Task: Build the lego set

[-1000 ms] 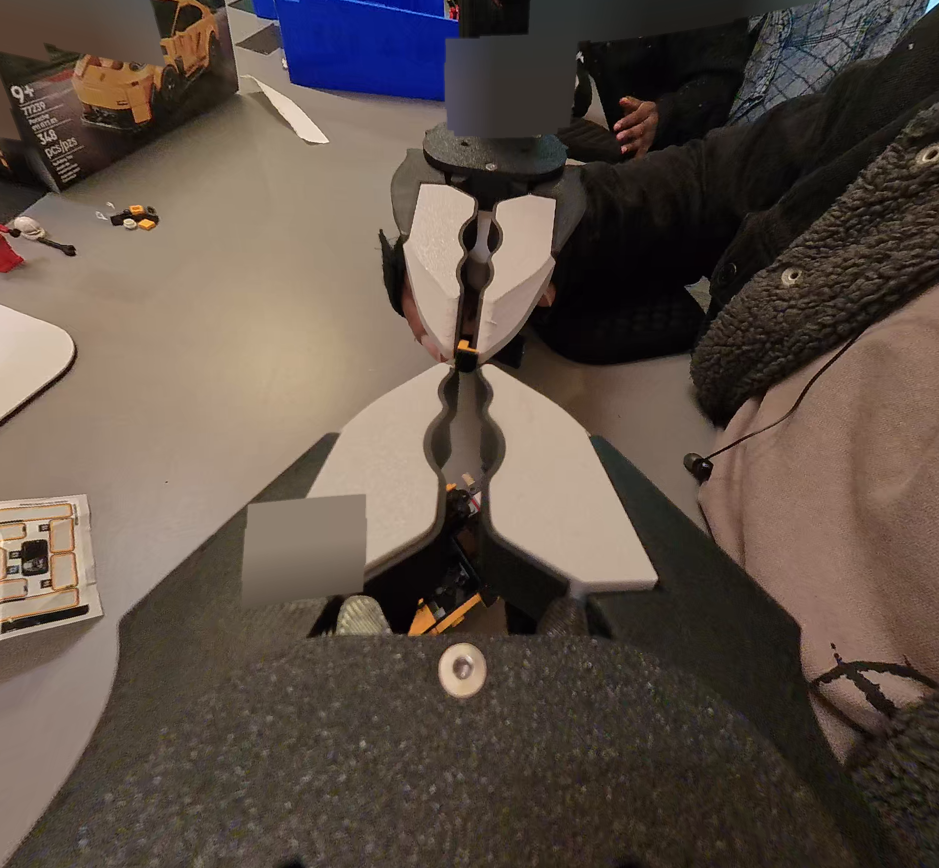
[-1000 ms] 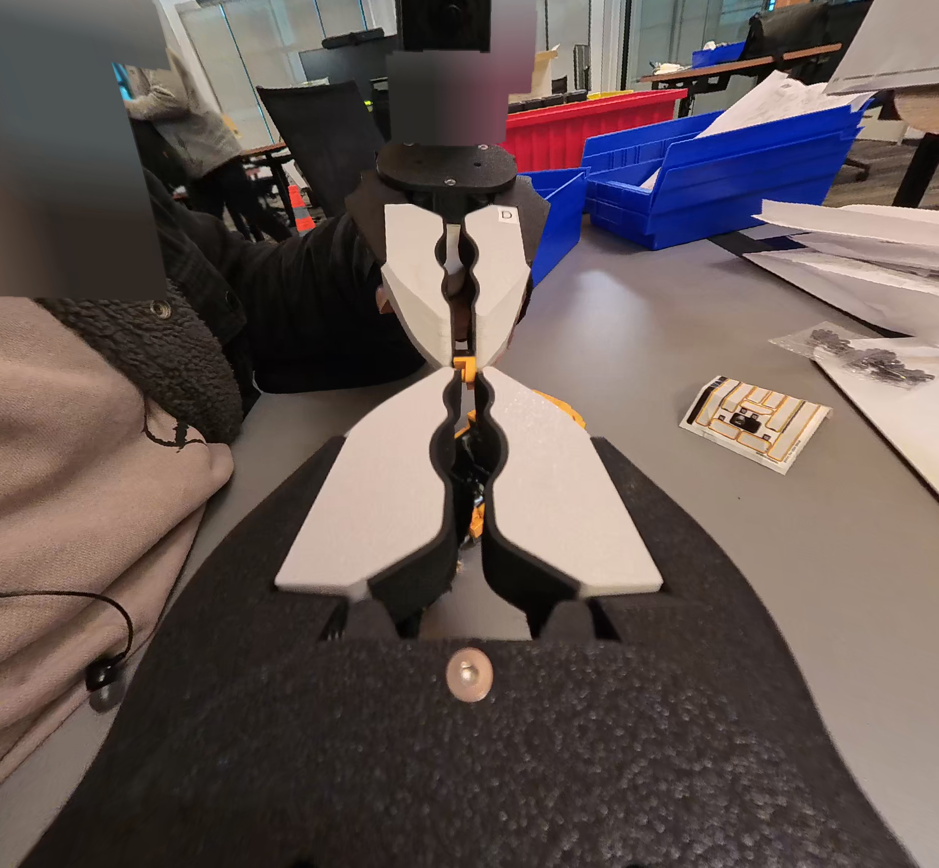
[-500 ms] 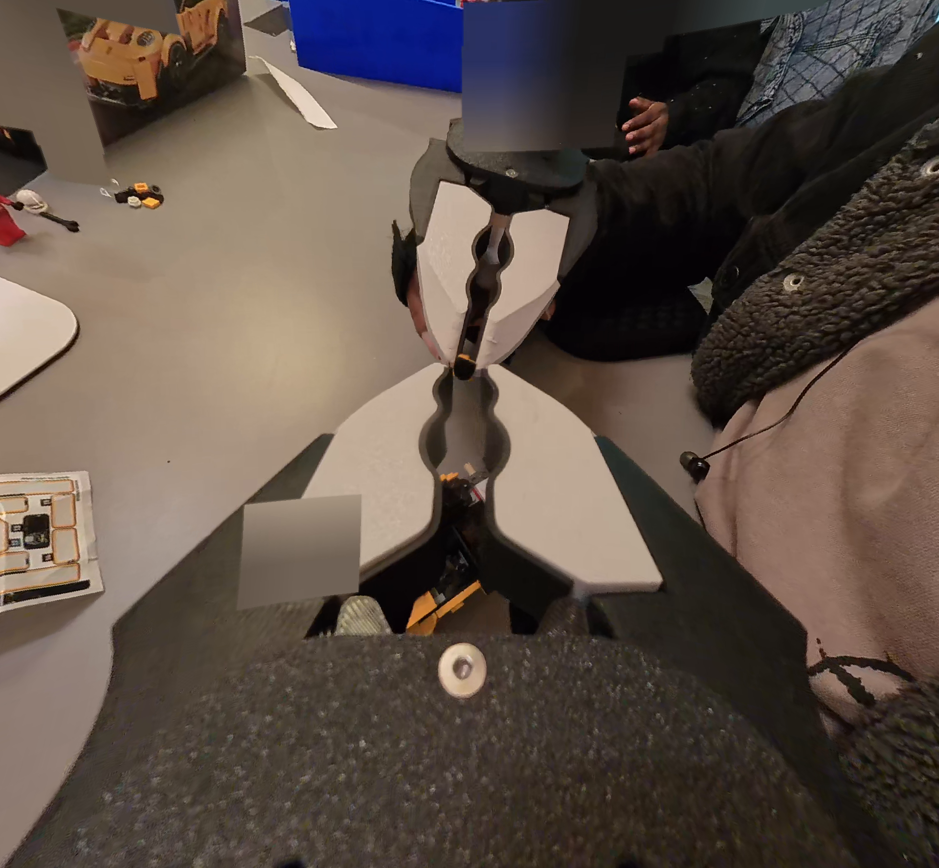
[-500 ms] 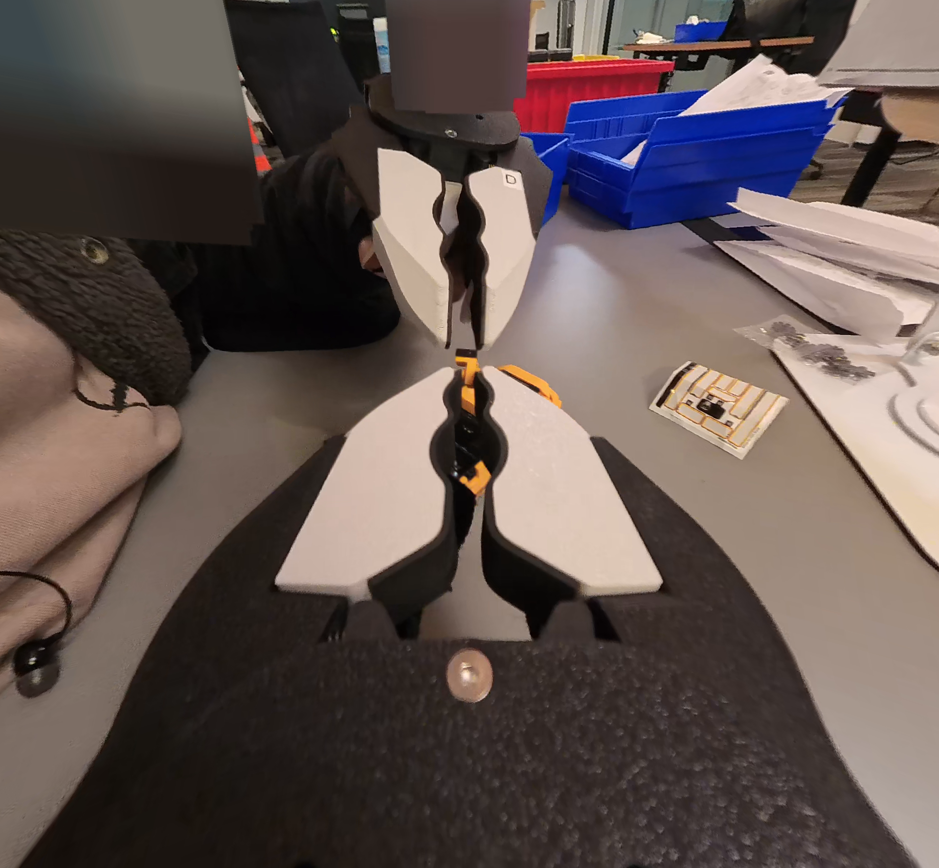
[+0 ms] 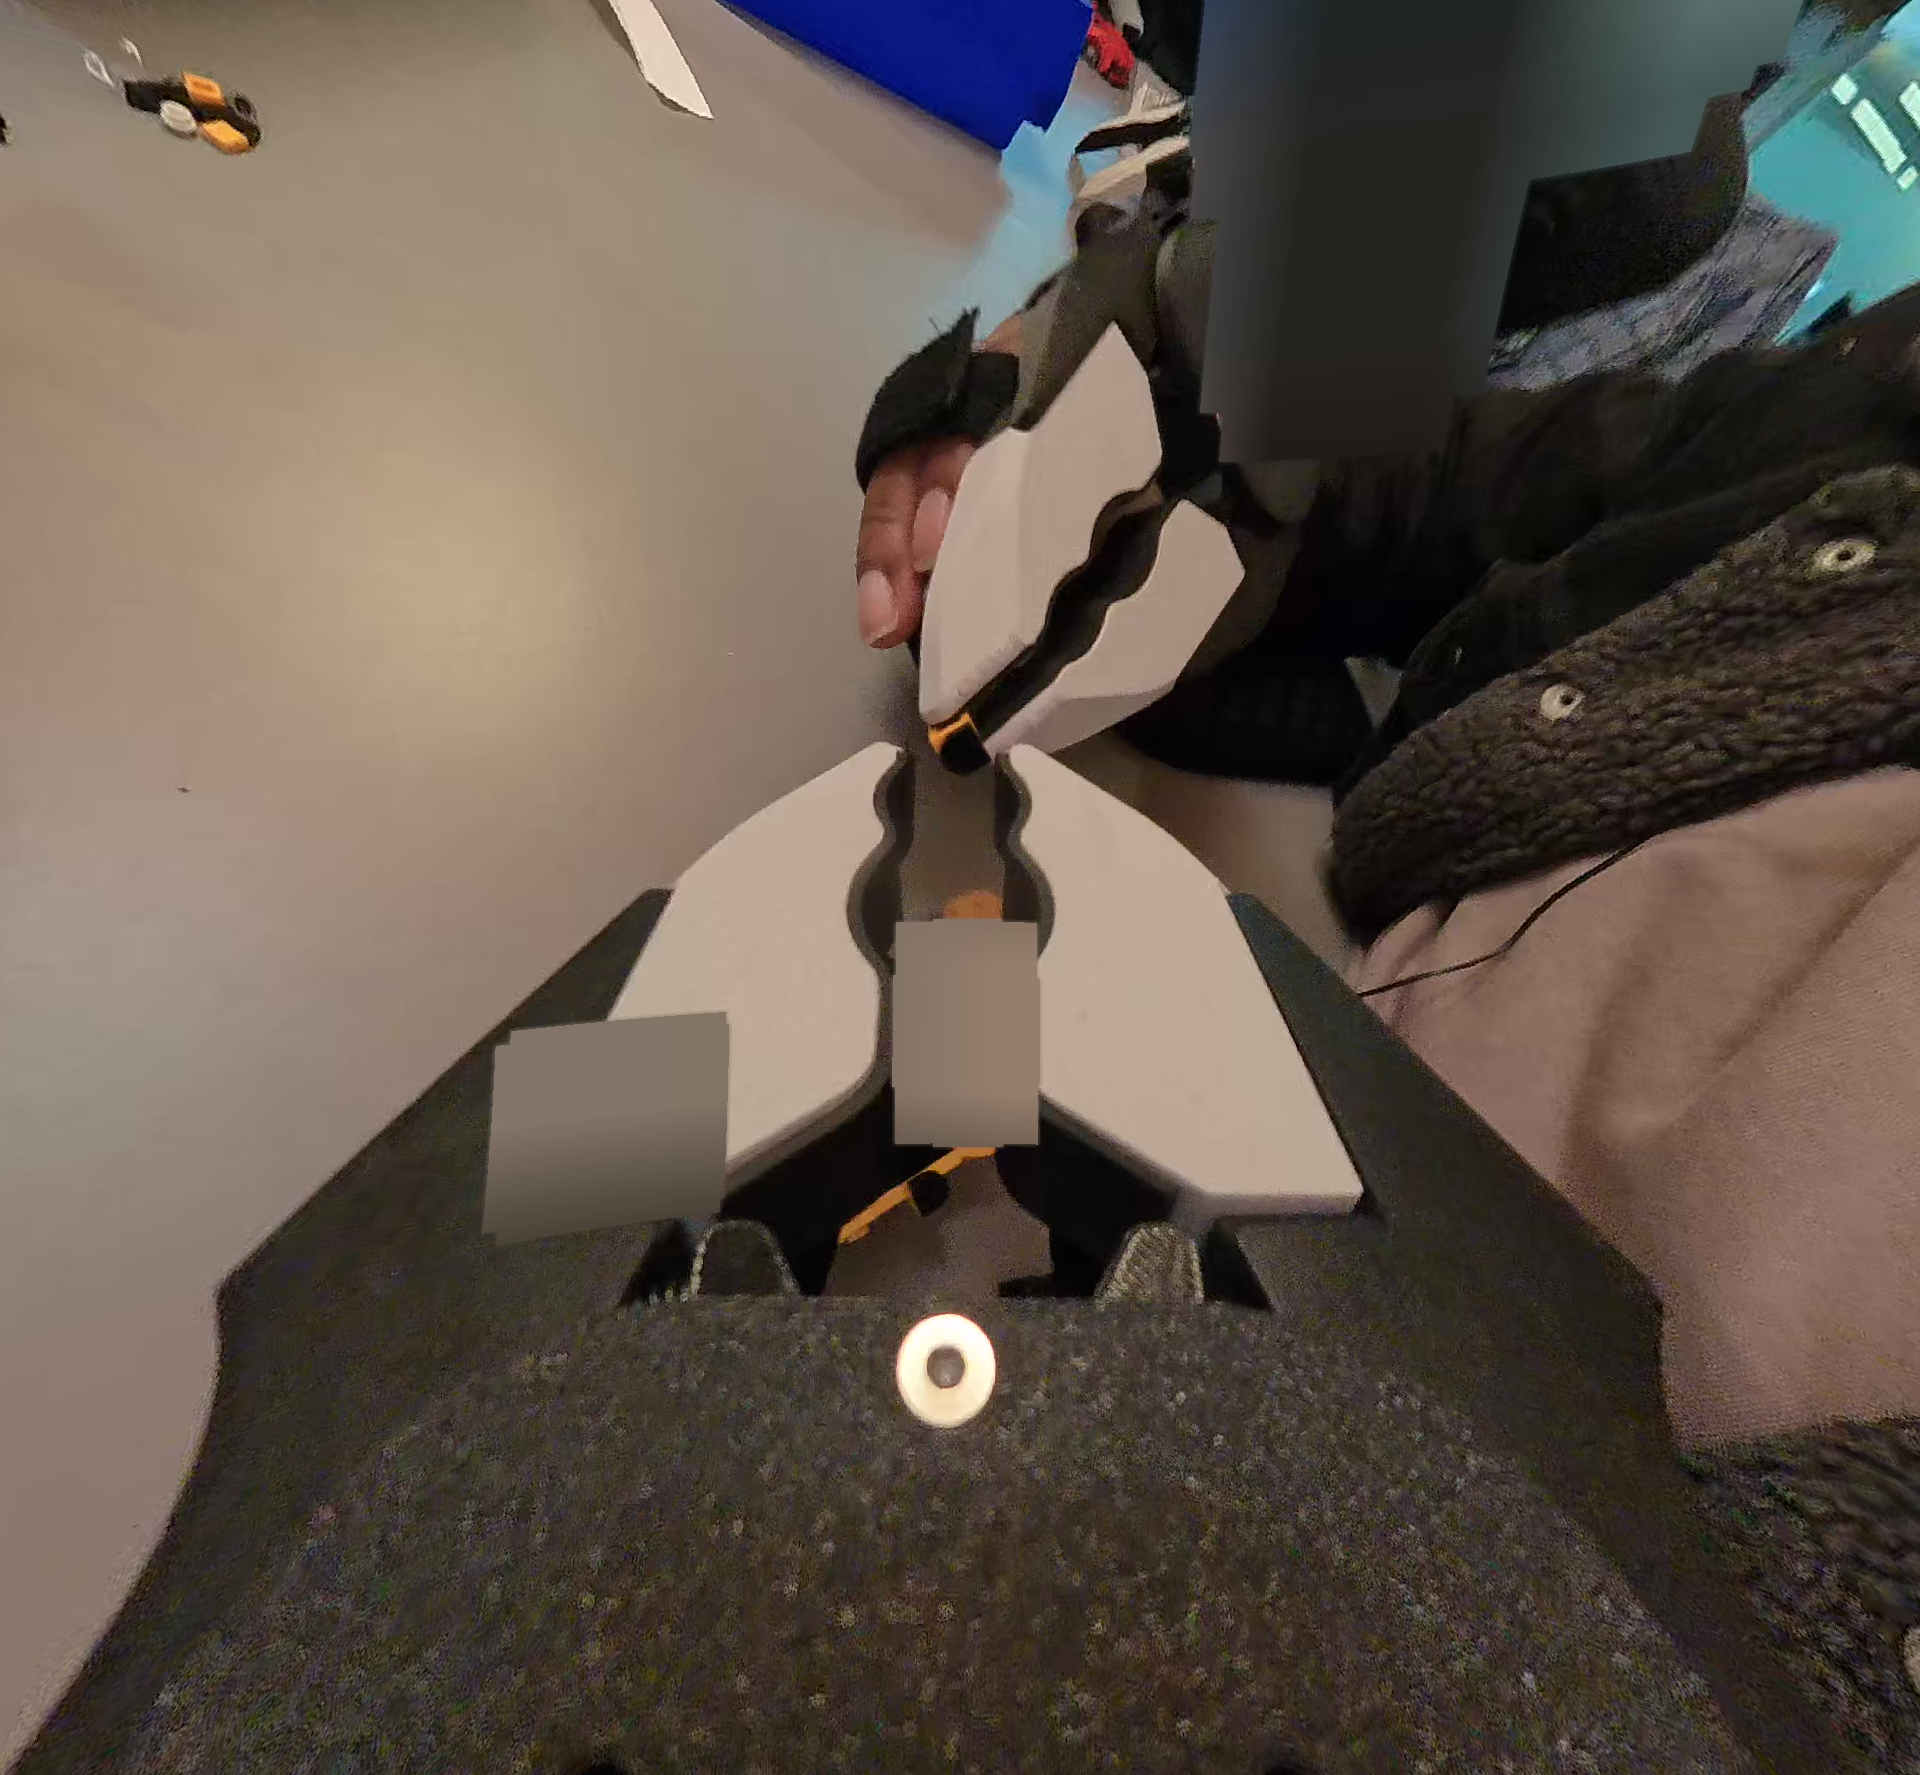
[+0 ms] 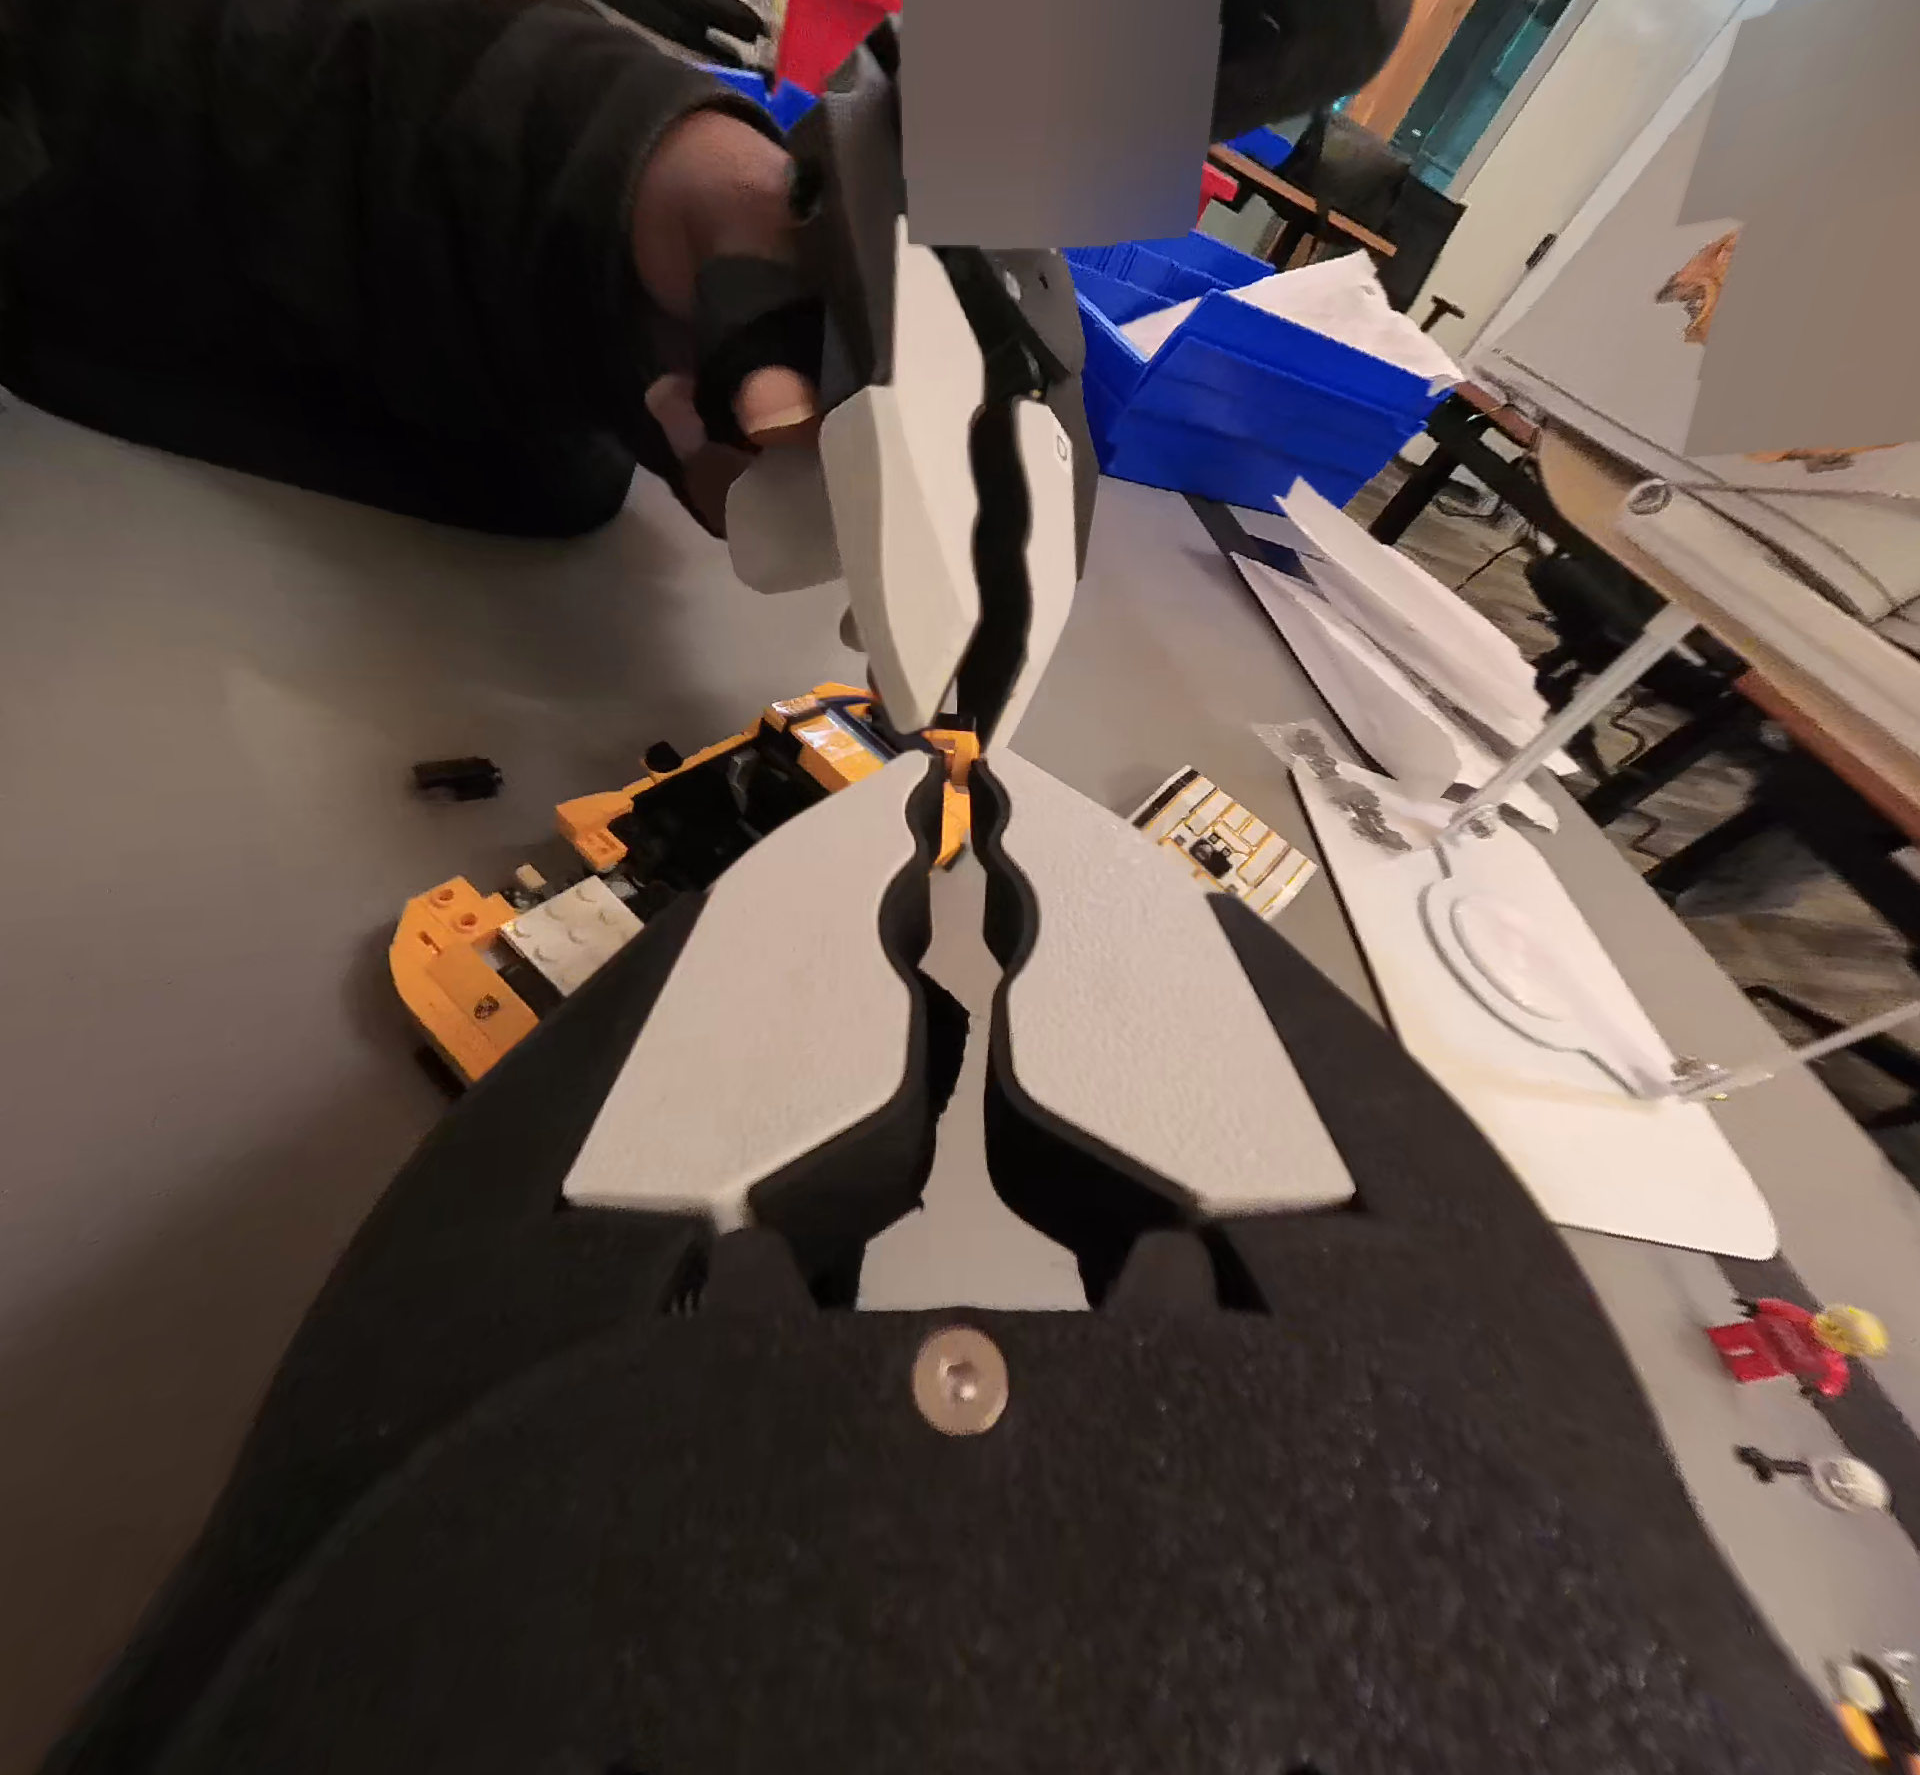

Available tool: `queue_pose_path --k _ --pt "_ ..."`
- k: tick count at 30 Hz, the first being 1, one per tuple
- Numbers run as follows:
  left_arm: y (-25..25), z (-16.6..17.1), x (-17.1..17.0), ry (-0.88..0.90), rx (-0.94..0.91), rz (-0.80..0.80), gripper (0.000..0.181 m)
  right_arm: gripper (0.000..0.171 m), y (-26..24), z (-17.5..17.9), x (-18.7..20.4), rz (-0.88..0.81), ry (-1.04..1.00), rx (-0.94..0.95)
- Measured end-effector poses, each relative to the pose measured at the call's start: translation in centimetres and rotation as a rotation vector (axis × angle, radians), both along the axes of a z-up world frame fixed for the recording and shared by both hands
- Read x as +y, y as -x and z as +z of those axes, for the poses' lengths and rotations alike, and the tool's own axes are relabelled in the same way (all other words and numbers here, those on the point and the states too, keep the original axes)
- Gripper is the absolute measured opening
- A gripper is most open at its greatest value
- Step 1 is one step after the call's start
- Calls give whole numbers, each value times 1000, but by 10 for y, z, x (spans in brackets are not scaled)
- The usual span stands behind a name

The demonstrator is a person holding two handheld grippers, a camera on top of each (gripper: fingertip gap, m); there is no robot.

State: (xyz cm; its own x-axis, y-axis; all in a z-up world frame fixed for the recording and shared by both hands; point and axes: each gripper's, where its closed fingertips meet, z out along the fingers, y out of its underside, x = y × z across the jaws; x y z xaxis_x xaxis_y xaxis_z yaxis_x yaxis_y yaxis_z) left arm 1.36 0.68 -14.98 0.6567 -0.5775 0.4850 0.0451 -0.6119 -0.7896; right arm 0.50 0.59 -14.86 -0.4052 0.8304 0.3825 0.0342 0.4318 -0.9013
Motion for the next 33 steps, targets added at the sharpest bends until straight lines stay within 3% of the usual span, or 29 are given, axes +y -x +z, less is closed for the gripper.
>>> queue_pose_path --k 9,24,33 --pt "2 -4 2 51 -28 21 8 4 2 -8 0 -29 -118 9" --pt "14 -52 -11 90 528 -36 8 16 -4 -48 -13 68 16 -284" --pt "3 -49 -17 56 580 -92 7 11 -3 -53 -17 56 1 -319"
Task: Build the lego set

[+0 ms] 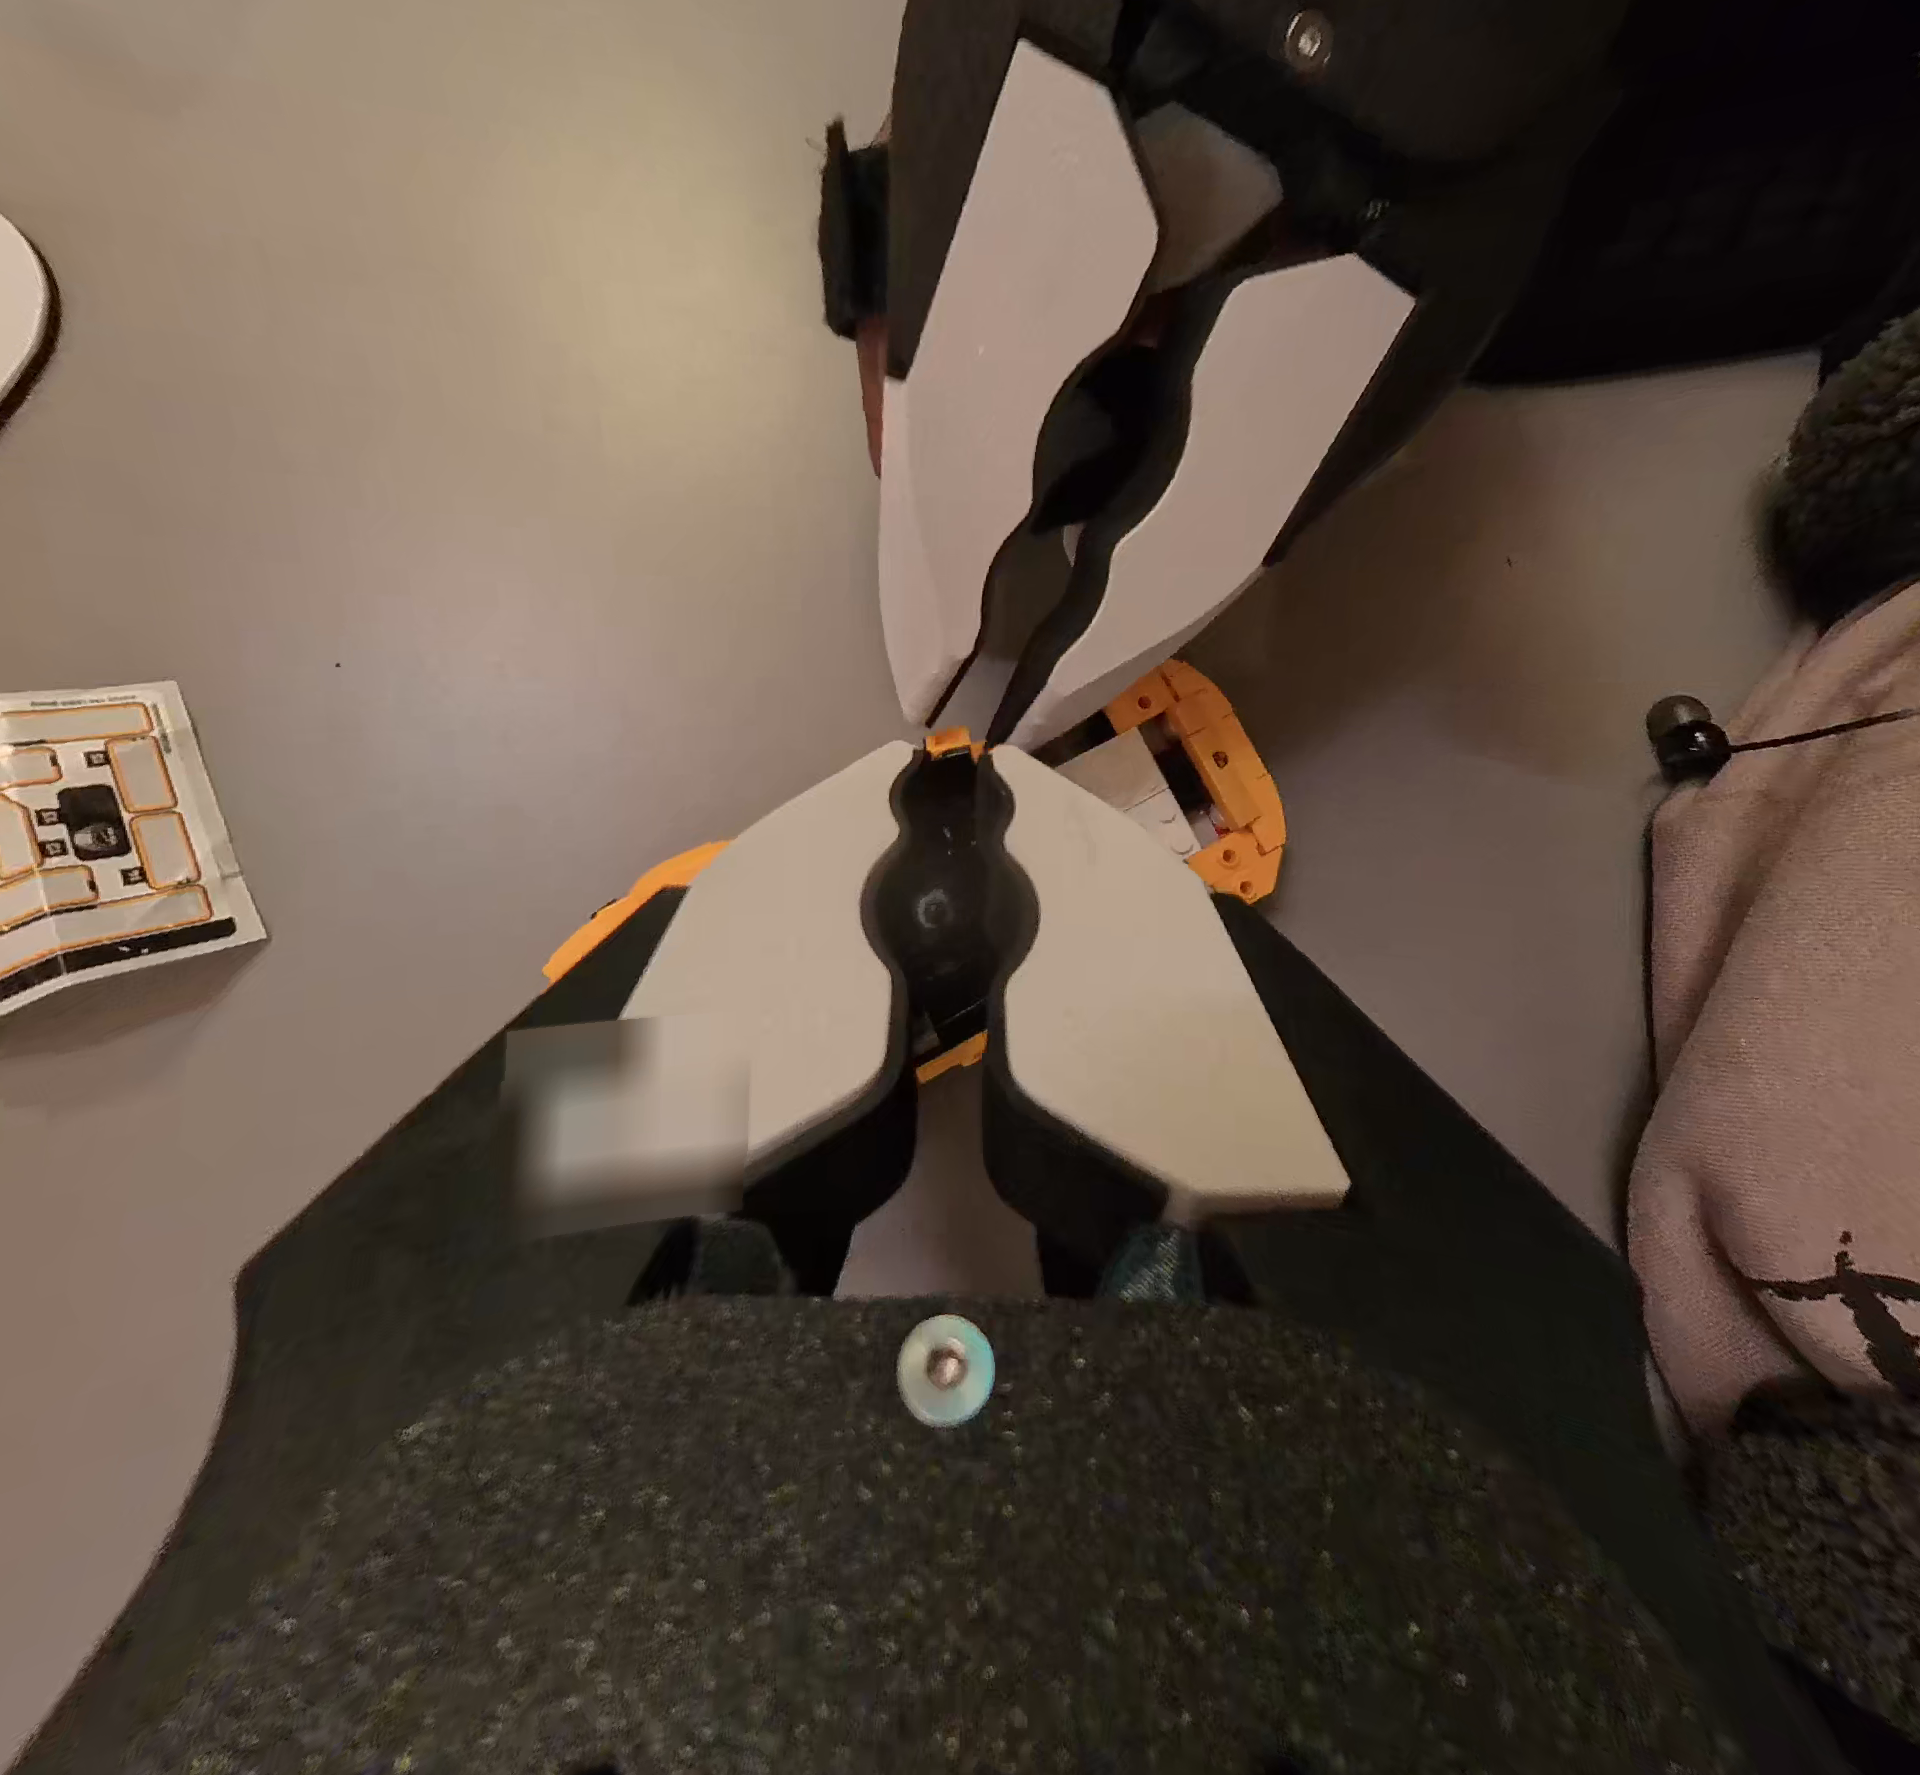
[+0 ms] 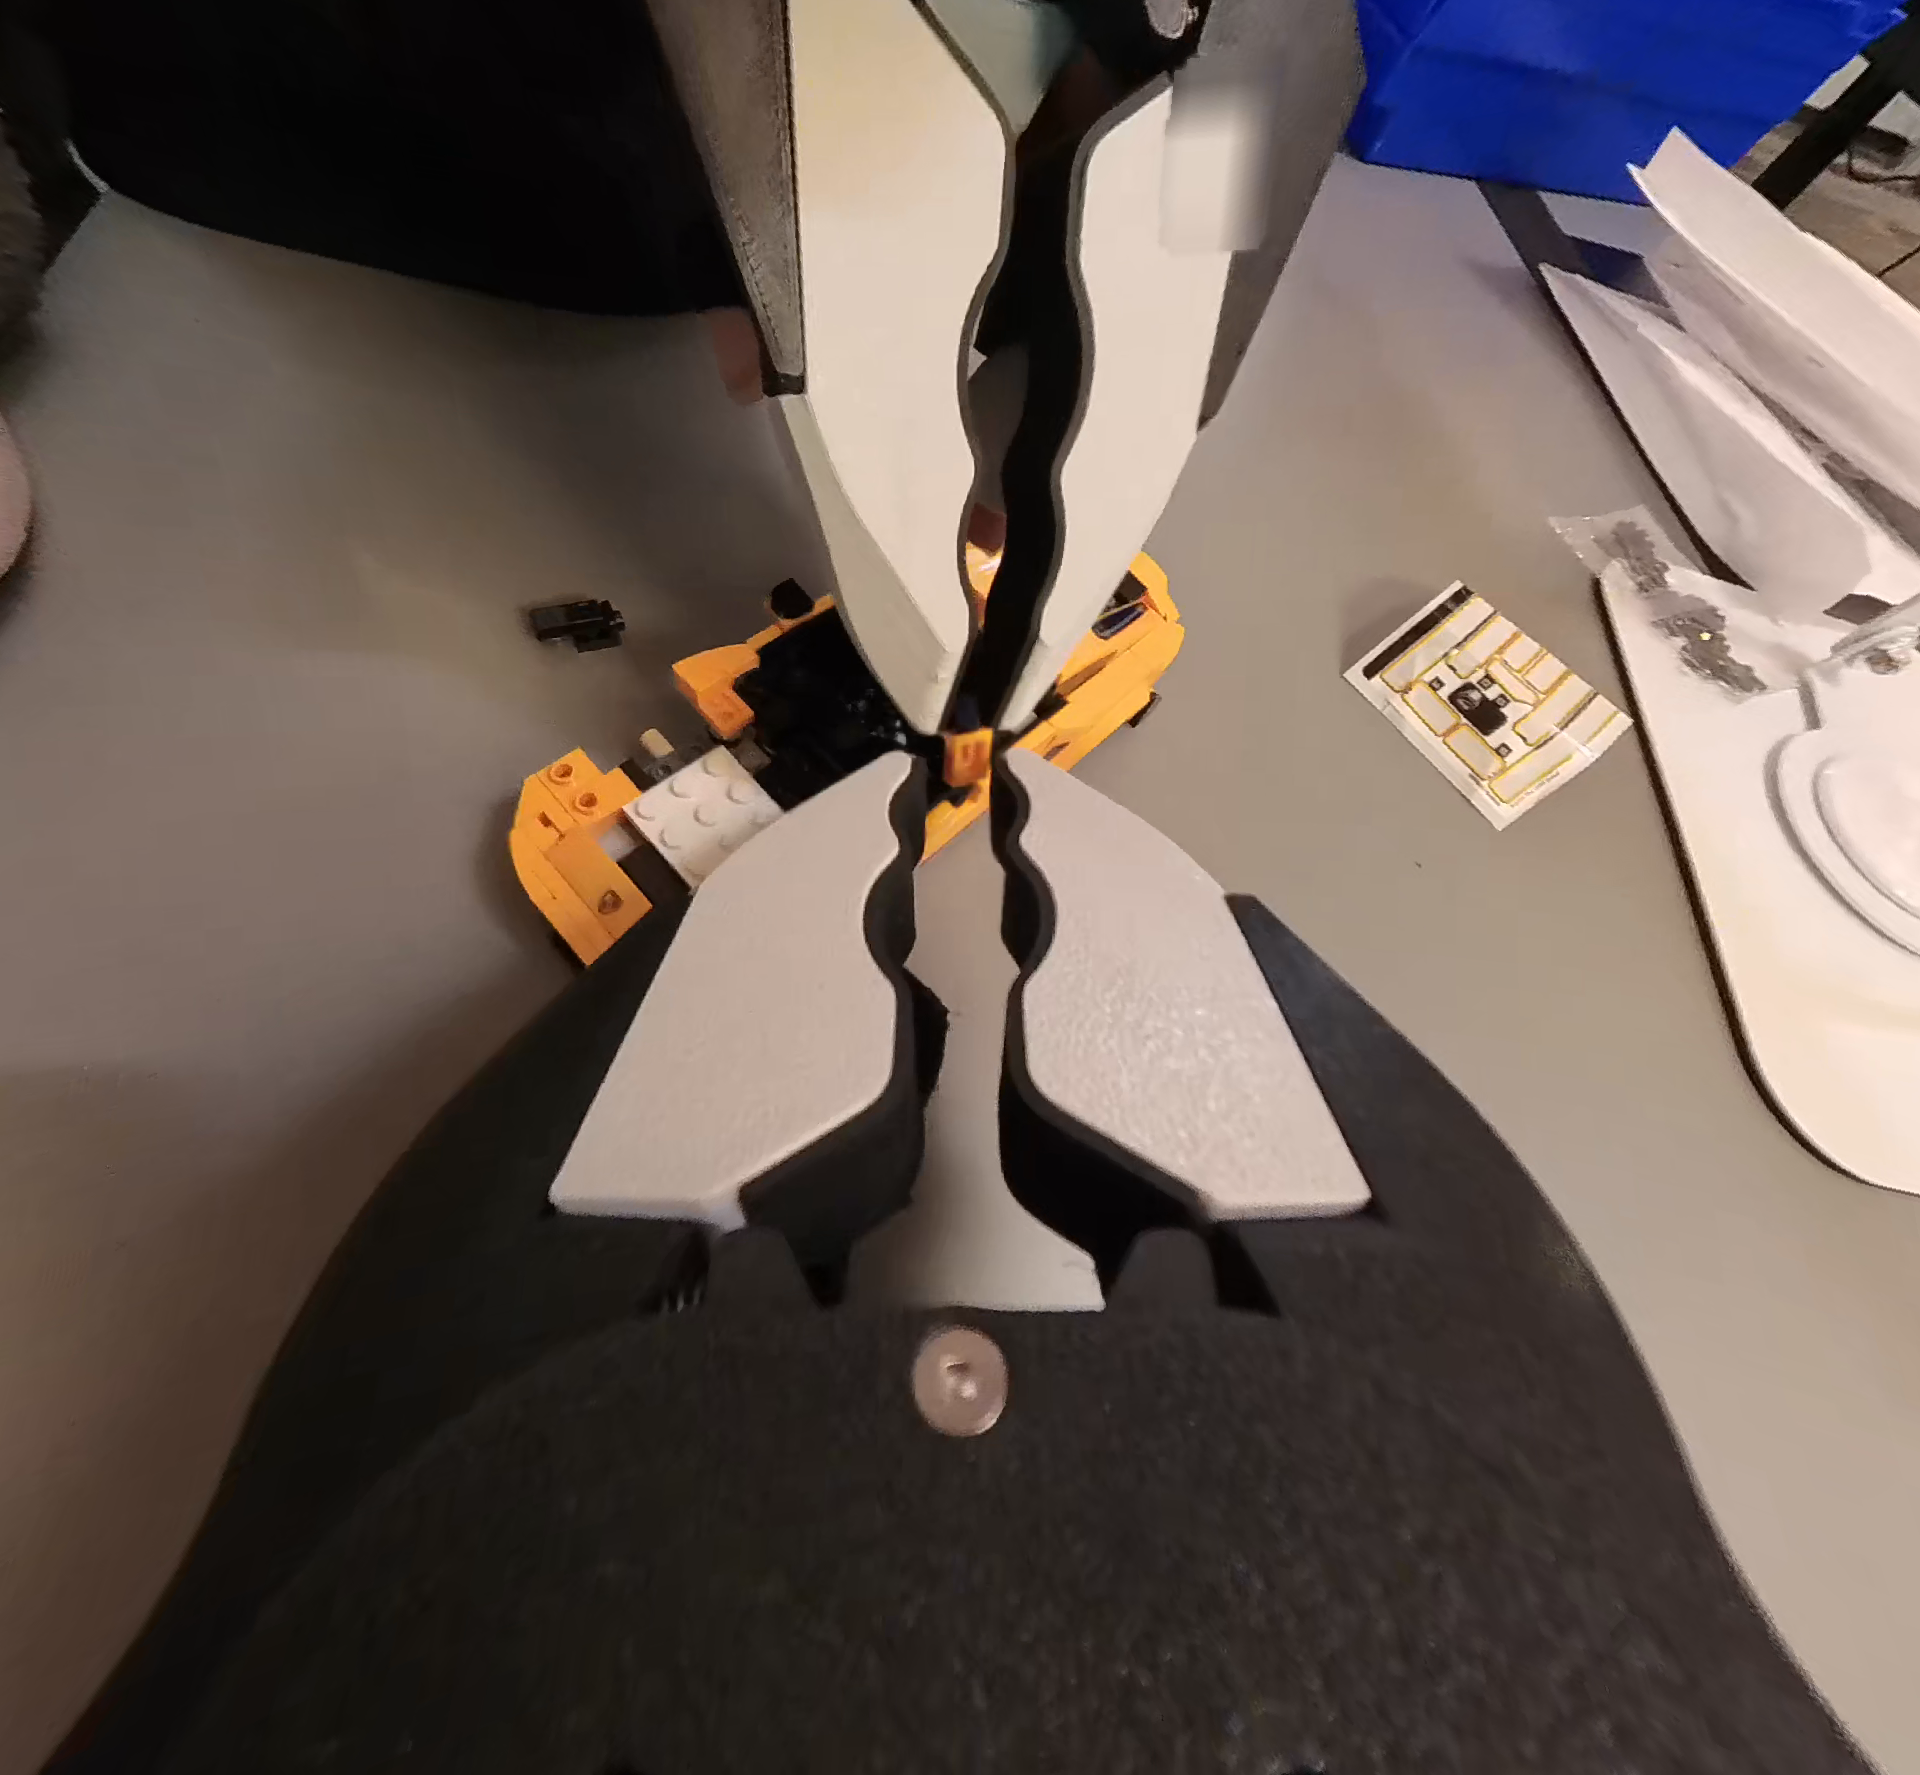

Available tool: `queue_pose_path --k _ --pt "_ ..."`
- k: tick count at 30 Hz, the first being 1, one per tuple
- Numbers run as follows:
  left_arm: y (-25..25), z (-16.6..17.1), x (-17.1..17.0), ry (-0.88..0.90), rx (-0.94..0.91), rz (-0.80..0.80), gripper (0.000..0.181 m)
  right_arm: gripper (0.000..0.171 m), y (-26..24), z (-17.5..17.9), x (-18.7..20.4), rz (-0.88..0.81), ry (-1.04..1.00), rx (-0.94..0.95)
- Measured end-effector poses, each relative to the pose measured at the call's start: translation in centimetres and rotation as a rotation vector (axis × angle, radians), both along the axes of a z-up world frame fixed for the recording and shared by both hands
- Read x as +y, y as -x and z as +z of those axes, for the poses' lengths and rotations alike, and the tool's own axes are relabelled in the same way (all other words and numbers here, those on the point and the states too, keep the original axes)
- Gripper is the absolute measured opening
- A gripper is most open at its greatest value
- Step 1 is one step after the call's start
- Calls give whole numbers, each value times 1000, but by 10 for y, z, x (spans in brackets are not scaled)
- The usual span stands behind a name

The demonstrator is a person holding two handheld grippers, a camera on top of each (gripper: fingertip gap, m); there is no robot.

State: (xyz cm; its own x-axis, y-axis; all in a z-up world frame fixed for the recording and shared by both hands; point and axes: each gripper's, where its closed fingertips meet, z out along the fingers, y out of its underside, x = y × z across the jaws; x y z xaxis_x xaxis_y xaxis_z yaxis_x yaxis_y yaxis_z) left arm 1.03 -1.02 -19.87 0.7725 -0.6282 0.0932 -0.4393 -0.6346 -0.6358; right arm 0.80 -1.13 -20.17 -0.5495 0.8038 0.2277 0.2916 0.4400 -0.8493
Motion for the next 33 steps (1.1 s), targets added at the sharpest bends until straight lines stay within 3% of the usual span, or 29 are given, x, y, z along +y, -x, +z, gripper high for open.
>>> queue_pose_path --k 7,10,21,27,33 --pt "-1 7 0 -27 -30 0 8 4 1 7 1 -8 -25 61" --pt "7 19 -6 -49 -47 -10 20 3 0 9 3 -10 14 64" --pt "74 38 -9 -142 -65 183 14 4 0 3 4 -14 45 34" --pt "53 30 -14 -138 -67 55 12 3 -2 6 1 6 100 34" --pt "14 25 -18 -166 -130 -115 13 3 -13 28 -16 126 284 70"
